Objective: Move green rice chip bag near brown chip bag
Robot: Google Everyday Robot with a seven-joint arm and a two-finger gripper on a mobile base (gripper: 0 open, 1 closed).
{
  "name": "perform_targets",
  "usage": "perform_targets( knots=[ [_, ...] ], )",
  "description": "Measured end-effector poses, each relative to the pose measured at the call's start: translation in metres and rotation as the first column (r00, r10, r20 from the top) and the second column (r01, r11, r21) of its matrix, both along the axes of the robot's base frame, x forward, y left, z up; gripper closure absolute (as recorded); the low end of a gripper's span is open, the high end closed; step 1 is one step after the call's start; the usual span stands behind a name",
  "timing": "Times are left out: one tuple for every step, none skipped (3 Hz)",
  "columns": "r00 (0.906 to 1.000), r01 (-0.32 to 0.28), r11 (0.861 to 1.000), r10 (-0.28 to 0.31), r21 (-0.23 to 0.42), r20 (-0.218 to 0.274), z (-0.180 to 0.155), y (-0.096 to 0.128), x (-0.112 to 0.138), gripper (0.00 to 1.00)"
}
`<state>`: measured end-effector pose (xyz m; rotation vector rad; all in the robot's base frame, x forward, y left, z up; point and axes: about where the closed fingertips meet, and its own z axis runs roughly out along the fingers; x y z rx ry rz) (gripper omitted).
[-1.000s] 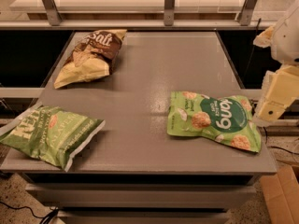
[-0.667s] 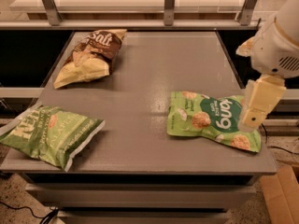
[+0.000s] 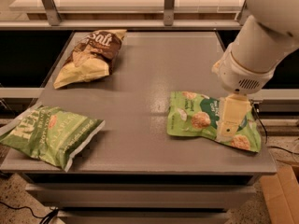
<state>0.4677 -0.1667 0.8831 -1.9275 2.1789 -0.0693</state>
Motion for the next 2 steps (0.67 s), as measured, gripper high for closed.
perform_targets(
  knots=[
    [0.9992,-0.022,0.999,0.021,-0.024,-0.034,-0.030,0.002,0.012,0.15],
    [0.9976,-0.041,0.999,0.040,-0.032,-0.057,-0.050,0.001,0.020,0.38]
  ],
)
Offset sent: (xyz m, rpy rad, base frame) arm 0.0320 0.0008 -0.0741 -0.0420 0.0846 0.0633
